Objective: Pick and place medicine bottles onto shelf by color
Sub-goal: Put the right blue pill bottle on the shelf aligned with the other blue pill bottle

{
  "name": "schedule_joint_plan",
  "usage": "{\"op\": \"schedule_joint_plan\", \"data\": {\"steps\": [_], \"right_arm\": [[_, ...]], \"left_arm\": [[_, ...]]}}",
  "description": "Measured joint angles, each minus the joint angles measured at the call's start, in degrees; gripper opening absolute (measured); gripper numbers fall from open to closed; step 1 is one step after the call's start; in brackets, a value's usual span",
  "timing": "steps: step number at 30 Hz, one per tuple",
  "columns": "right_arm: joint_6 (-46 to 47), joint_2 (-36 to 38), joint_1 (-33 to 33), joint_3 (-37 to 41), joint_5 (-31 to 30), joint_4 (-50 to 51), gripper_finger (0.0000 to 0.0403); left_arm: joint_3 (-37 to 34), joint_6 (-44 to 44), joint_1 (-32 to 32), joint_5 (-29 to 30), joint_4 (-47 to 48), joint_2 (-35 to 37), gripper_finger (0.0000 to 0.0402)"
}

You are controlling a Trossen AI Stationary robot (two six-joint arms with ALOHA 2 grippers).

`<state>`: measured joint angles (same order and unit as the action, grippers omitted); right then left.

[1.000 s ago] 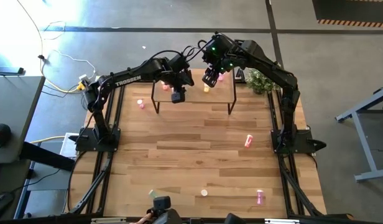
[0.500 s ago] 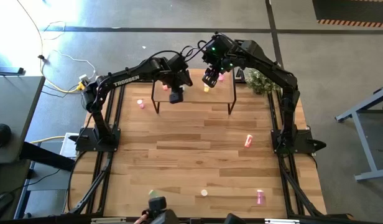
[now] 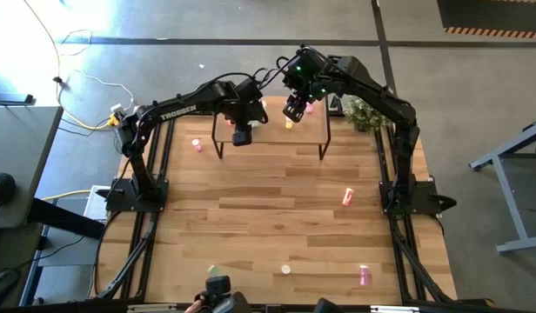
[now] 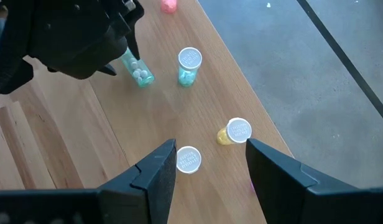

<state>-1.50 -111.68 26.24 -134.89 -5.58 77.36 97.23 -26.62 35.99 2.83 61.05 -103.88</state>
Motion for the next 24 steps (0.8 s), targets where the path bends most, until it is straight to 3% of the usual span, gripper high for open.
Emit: {"op": "schedule_joint_plan", "data": {"steps": [8,24], "right_arm": [[0.0,0.0,0.0,0.0,0.0,0.0,0.0184],[0.0,0.0,0.0,0.0,0.0,0.0,0.0184]], "left_arm": [[0.0,-0.6,0.1,3.7,1.1,-1.3,0.0136],[0.0,-0.6,-0.1,1.9,2.1,-1.9,0.0114]]}}
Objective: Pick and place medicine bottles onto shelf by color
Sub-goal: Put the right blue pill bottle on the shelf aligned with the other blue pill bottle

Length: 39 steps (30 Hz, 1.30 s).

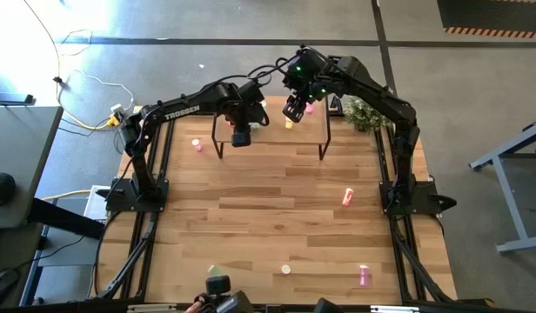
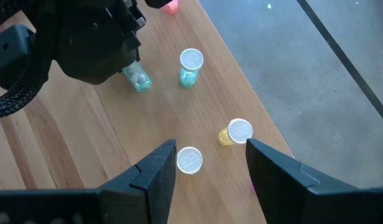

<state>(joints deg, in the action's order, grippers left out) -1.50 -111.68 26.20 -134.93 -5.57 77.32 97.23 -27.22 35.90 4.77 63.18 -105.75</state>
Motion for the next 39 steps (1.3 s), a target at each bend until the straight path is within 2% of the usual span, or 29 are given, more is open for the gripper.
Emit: {"op": "schedule_joint_plan", "data": {"steps": [7,20,30,39], "right_arm": [[0.0,0.0,0.0,0.0,0.0,0.0,0.0184],[-1.5,0.0,0.0,0.0,0.7,0.2,0.0184],[-3.6,0.0,0.0,0.0,9.2,2.1,0.0184],[-1.4,0.0,0.0,0.0,24.8,2.6,0.0184]], "left_arm": [[0.0,0.0,0.0,-0.1,0.0,0.0,0.0092],[0.0,0.0,0.0,-0.2,0.2,0.3,0.0088],[0.0,-0.2,-1.8,-1.1,0.6,4.1,0.0088],[0.0,-6.2,-7.2,3.1,0.5,8.4,0.0088]]}}
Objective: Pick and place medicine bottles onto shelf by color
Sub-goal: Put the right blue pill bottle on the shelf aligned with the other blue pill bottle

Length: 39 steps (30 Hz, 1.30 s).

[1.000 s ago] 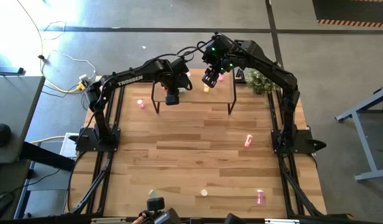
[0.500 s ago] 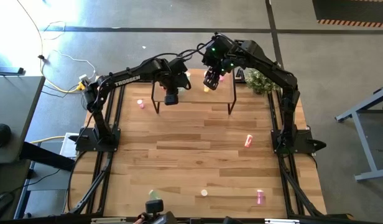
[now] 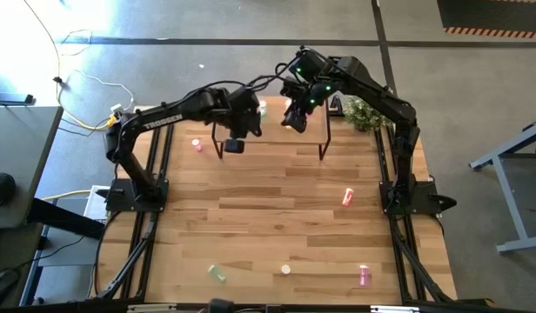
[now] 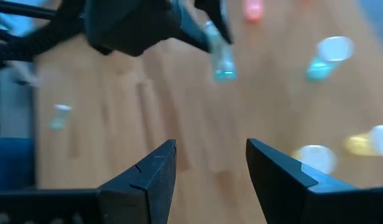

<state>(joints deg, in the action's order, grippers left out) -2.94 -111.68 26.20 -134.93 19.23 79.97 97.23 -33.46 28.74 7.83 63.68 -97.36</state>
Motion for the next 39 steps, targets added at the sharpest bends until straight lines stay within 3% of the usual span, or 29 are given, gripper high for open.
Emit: {"op": "schedule_joint_plan", "data": {"steps": [8,18,25,39], "right_arm": [[7.9,0.0,0.0,0.0,11.1,0.2,0.0184],[13.6,0.0,0.1,0.0,19.6,0.1,0.0184],[17.2,0.0,0.1,0.0,28.2,0.1,0.0184],[20.5,0.0,0.2,0.0,29.3,0.4,0.0184]], "left_arm": [[0.0,-6.9,-7.1,9.1,-0.7,2.2,0.0087],[0.0,-9.3,-16.3,19.3,-1.5,4.5,0.0087],[0.0,-12.8,-21.5,27.7,-8.8,5.6,0.0087],[0.0,-28.5,-27.4,34.9,-22.2,5.6,0.0087]]}}
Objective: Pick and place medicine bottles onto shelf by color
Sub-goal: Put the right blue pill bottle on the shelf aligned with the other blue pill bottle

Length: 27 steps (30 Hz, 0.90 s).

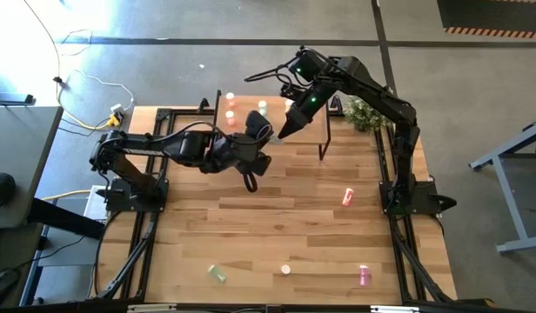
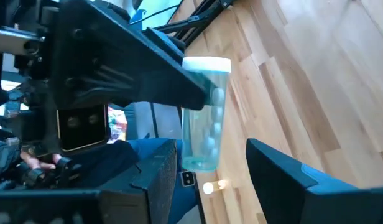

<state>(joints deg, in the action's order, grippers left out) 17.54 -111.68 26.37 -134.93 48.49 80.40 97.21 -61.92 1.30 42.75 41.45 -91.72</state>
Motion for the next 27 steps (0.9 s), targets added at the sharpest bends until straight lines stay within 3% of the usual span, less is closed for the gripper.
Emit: {"op": "schedule_joint_plan", "data": {"steps": [8,14,27], "right_arm": [[0.6,0.0,0.0,0.0,5.8,0.0,0.0184],[2.0,0.0,0.0,0.0,6.0,0.0,0.0182],[2.1,0.0,0.0,0.0,6.0,0.0,0.0098]], "left_arm": [[0.0,-5.7,0.0,0.1,-5.0,0.0,0.0087],[0.0,-9.8,0.1,0.1,-7.9,0.0,0.0087],[0.0,-12.3,0.2,-0.1,-8.3,0.0,0.0088]]}}
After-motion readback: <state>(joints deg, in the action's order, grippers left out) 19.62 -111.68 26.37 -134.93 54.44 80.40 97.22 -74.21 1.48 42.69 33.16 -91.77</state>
